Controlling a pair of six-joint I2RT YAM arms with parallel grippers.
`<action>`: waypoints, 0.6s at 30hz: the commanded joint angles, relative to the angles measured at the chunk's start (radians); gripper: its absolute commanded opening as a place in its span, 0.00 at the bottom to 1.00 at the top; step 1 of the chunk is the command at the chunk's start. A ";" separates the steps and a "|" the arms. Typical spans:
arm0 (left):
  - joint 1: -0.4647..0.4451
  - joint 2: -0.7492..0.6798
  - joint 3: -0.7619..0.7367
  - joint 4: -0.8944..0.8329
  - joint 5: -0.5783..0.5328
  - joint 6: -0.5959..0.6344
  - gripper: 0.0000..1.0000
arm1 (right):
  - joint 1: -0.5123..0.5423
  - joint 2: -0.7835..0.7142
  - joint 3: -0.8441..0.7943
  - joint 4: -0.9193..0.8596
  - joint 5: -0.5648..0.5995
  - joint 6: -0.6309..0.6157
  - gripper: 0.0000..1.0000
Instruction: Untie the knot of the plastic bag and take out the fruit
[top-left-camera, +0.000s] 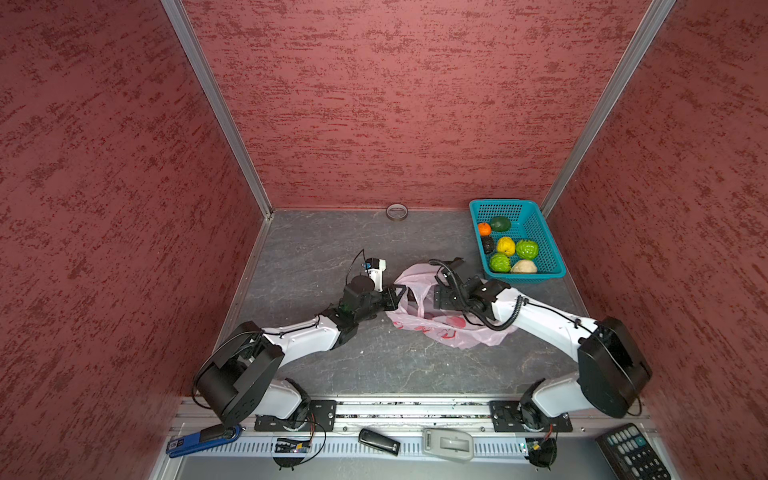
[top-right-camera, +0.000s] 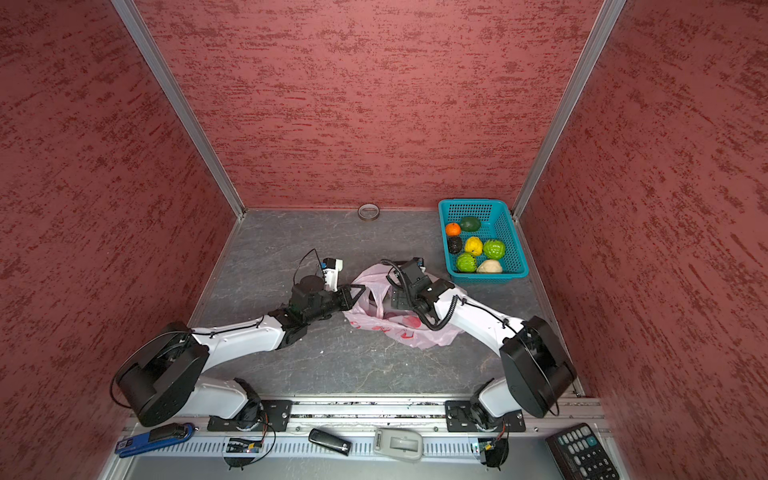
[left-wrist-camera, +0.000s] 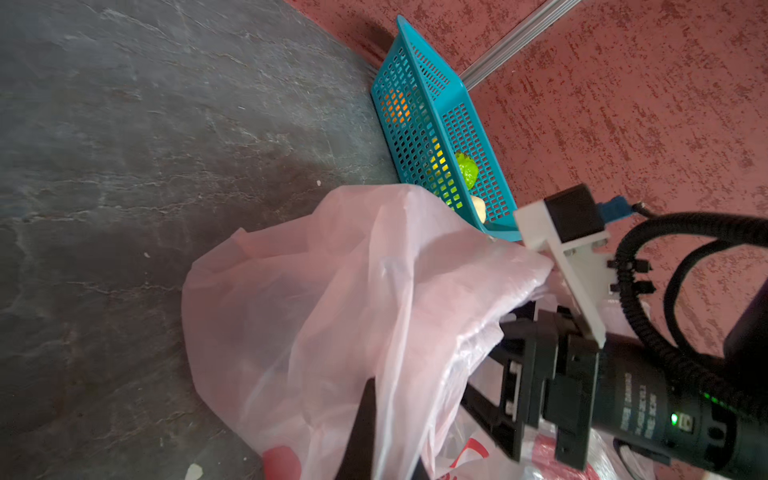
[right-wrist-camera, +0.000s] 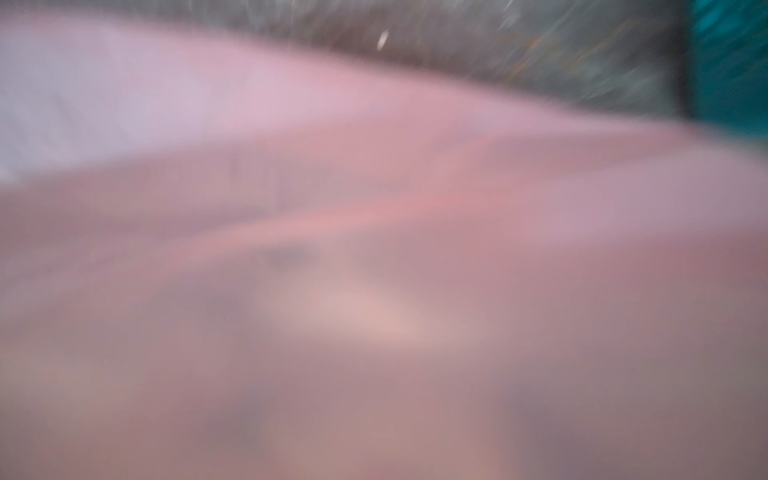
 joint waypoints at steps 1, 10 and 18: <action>0.008 0.009 -0.021 0.007 -0.087 -0.014 0.00 | 0.048 0.011 -0.018 0.041 -0.060 0.025 0.89; 0.053 0.021 -0.014 -0.153 -0.104 -0.040 0.00 | 0.074 0.075 -0.008 0.118 -0.004 0.089 0.98; 0.081 0.064 0.038 -0.228 -0.011 -0.027 0.00 | 0.040 0.158 0.075 0.292 0.022 0.209 0.98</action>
